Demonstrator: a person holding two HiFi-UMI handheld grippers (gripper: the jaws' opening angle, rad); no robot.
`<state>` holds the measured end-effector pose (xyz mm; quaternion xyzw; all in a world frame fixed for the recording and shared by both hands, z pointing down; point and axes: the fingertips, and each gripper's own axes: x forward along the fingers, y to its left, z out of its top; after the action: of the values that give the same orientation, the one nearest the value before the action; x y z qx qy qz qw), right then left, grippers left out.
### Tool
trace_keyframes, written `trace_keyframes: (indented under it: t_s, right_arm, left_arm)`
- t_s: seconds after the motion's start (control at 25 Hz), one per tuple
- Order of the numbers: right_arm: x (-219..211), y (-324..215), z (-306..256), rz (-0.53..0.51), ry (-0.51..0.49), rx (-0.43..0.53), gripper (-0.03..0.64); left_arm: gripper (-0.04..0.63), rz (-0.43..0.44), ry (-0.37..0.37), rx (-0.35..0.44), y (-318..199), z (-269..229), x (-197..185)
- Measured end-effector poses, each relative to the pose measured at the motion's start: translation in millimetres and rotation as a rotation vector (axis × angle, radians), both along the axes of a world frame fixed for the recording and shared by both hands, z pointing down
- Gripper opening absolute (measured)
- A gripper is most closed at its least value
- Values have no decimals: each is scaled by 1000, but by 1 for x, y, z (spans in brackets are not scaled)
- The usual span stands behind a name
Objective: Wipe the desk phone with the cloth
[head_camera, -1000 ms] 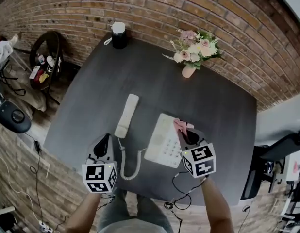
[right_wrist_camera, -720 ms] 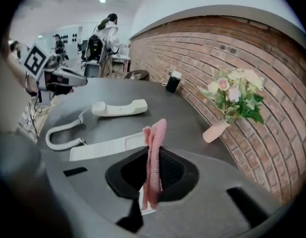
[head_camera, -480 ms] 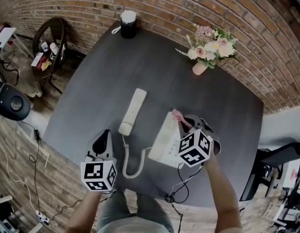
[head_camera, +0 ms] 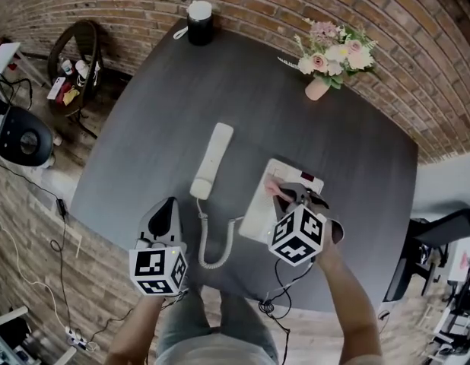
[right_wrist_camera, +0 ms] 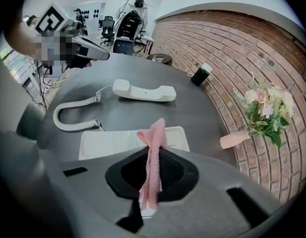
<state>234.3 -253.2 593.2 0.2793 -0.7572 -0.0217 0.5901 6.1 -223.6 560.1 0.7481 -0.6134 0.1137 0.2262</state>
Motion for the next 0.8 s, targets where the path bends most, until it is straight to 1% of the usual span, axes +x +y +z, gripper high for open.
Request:
trace_keyframes:
  t_s: [0.36, 0.56, 0.8]
  right_arm:
    - [-25, 71, 20, -4, -53, -101, 21]
    - [-37, 108, 32, -20, -78, -174, 21]
    - [-48, 132, 38, -22, -125, -242, 21]
  left_arm:
    - [3, 38, -1, -7, 14, 2, -1]
    - [3, 61, 0, -8, 20, 2, 1]
    - [3, 77, 4, -12, 25, 2, 4]
